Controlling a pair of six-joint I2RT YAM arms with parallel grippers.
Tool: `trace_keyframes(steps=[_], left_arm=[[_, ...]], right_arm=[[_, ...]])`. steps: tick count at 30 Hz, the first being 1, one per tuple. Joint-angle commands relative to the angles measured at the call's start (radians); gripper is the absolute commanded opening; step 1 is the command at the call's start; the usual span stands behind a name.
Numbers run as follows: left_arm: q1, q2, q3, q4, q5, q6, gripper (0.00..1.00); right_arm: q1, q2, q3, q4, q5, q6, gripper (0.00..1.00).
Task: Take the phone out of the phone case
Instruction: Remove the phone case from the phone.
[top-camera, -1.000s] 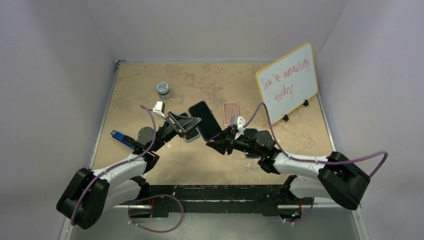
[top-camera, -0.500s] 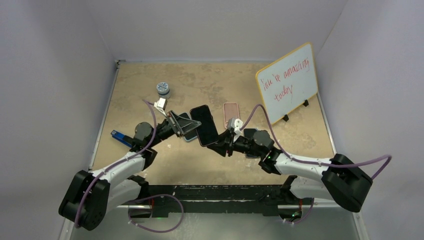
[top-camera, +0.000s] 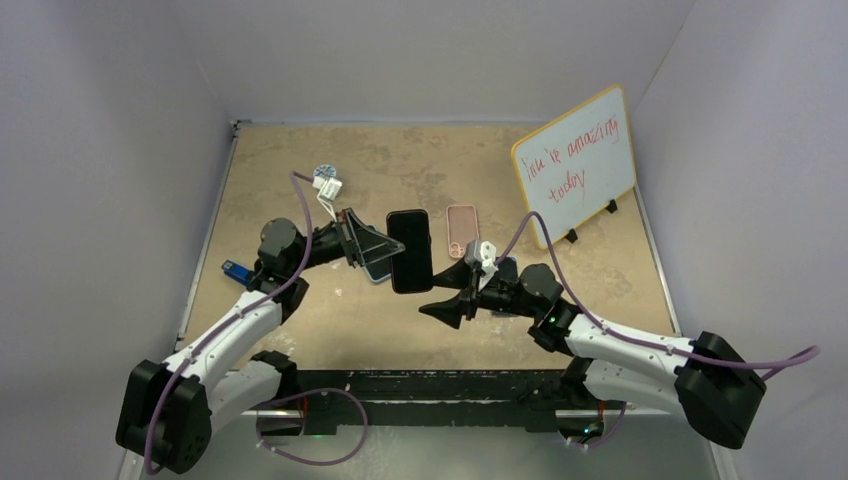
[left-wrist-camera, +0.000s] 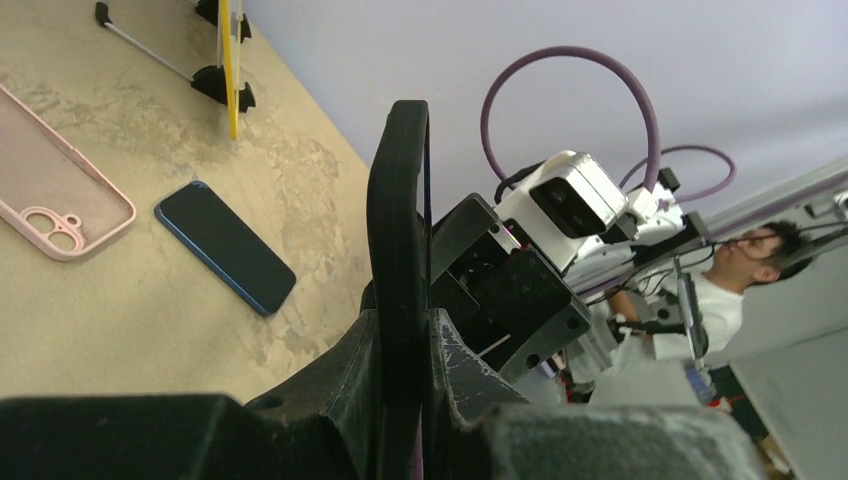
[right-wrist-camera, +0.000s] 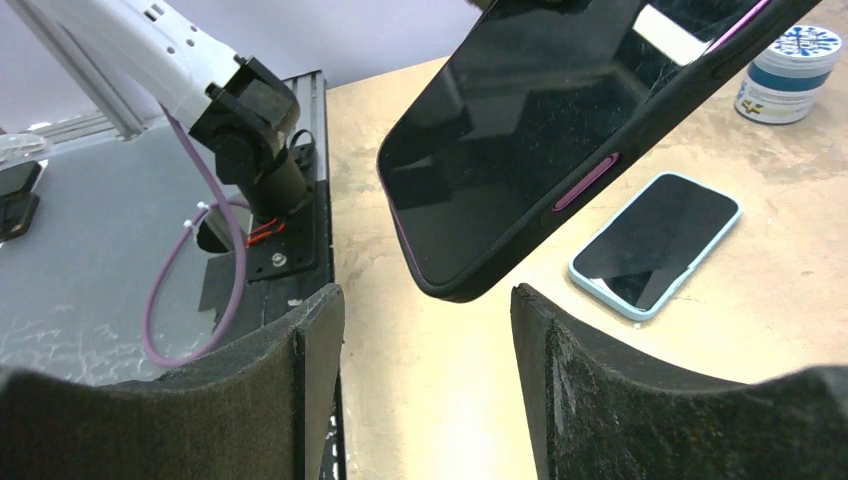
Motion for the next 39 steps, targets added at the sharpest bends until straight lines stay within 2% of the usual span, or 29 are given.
trace_keyframes(steps=[1, 9, 18, 24, 28, 33, 39], left_arm=[[0.006, -0.047, 0.094, -0.050, 0.075, 0.137, 0.00], [0.006, -0.081, 0.140, -0.160, 0.119, 0.232, 0.00], [0.005, -0.099, 0.124, -0.088, 0.176, 0.207, 0.00], [0.005, -0.107, 0.120, -0.075, 0.191, 0.203, 0.00], [0.005, -0.109, 0.119, -0.075, 0.198, 0.203, 0.00], [0.005, -0.103, 0.126, -0.084, 0.198, 0.183, 0.00], [0.005, -0.060, 0.136, -0.101, 0.206, 0.143, 0.00]], right_arm=[[0.002, -0.008, 0.005, 0.016, -0.090, 0.028, 0.64], [0.000, -0.001, 0.029, 0.034, -0.153, 0.045, 0.62], [0.000, 0.024, 0.057, 0.073, -0.138, 0.080, 0.60], [-0.001, 0.055, 0.087, 0.101, -0.172, 0.094, 0.54], [-0.002, 0.068, 0.102, 0.106, -0.203, 0.095, 0.47], [-0.002, 0.086, 0.117, 0.087, -0.252, 0.063, 0.27], [-0.002, 0.079, 0.143, -0.006, -0.296, -0.098, 0.11]])
